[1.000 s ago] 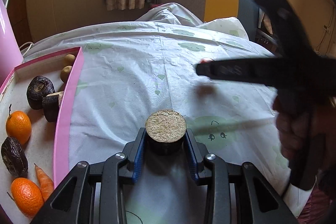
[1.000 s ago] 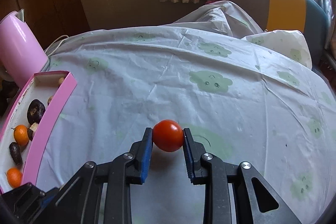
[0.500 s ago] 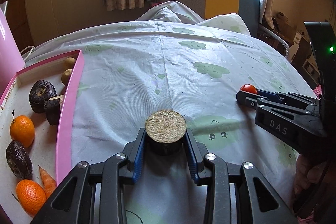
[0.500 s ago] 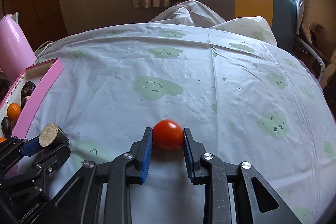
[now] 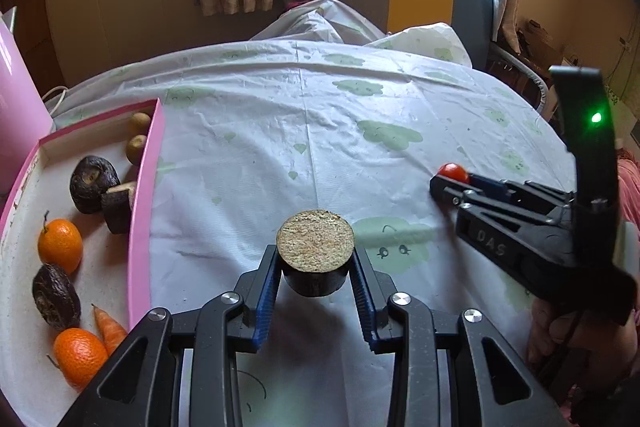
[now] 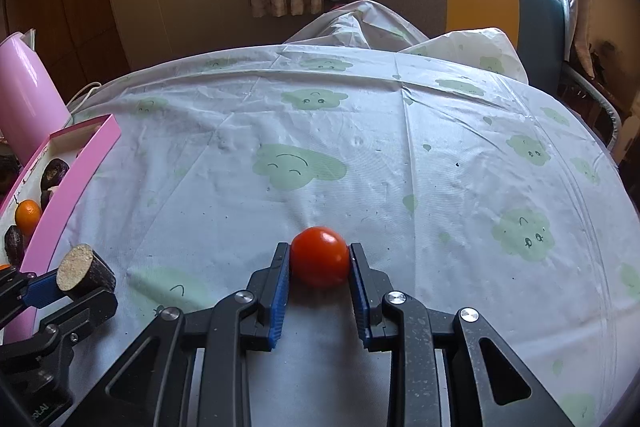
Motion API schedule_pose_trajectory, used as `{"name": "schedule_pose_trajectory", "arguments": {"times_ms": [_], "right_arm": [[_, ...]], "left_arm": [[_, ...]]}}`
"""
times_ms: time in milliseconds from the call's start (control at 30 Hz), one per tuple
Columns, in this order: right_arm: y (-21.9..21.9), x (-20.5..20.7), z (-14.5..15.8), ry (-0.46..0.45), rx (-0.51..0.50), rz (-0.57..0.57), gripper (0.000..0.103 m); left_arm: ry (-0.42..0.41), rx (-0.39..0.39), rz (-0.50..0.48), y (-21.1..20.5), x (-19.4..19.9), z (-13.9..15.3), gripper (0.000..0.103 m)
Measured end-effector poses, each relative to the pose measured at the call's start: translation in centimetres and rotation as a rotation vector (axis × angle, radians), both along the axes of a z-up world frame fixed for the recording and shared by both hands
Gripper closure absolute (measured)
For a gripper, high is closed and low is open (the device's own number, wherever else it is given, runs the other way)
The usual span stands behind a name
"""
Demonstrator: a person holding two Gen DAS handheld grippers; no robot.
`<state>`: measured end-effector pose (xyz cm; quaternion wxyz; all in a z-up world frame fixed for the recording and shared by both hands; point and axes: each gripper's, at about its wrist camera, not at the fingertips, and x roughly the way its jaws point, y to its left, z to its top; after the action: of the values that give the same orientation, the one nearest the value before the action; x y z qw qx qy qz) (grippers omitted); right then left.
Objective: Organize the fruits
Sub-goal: 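Carry the cut root into the tray and open the left tool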
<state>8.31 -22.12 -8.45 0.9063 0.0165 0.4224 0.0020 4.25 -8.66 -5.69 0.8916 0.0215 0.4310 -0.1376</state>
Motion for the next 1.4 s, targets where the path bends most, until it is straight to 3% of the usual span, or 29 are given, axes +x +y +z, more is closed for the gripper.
{"name": "schedule_pose_trajectory", "arguments": {"times_ms": [300, 567, 767, 900, 1200, 1400], "right_arm": [[0.0, 0.0, 0.0, -0.002, -0.006, 0.001, 0.075], [0.0, 0.0, 0.0, -0.002, -0.007, 0.001, 0.075], [0.0, 0.0, 0.0, -0.001, -0.017, 0.002, 0.075], [0.0, 0.1, 0.0, -0.001, -0.018, 0.003, 0.075], [0.0, 0.1, 0.0, -0.001, -0.019, 0.003, 0.075], [0.0, 0.1, -0.1, -0.001, -0.019, 0.003, 0.075]], "left_arm": [[-0.044, -0.039, 0.012, 1.5, -1.2, 4.0, 0.068], [-0.085, -0.056, 0.176, 8.8, -0.7, 6.9, 0.068], [-0.051, -0.050, 0.348, 17.2, 0.3, 6.0, 0.068], [0.026, -0.082, 0.414, 21.2, 1.6, 4.1, 0.068], [0.093, -0.054, 0.465, 22.8, 5.2, 1.1, 0.067], [0.093, -0.057, 0.484, 22.3, 5.0, 1.0, 0.064]]}}
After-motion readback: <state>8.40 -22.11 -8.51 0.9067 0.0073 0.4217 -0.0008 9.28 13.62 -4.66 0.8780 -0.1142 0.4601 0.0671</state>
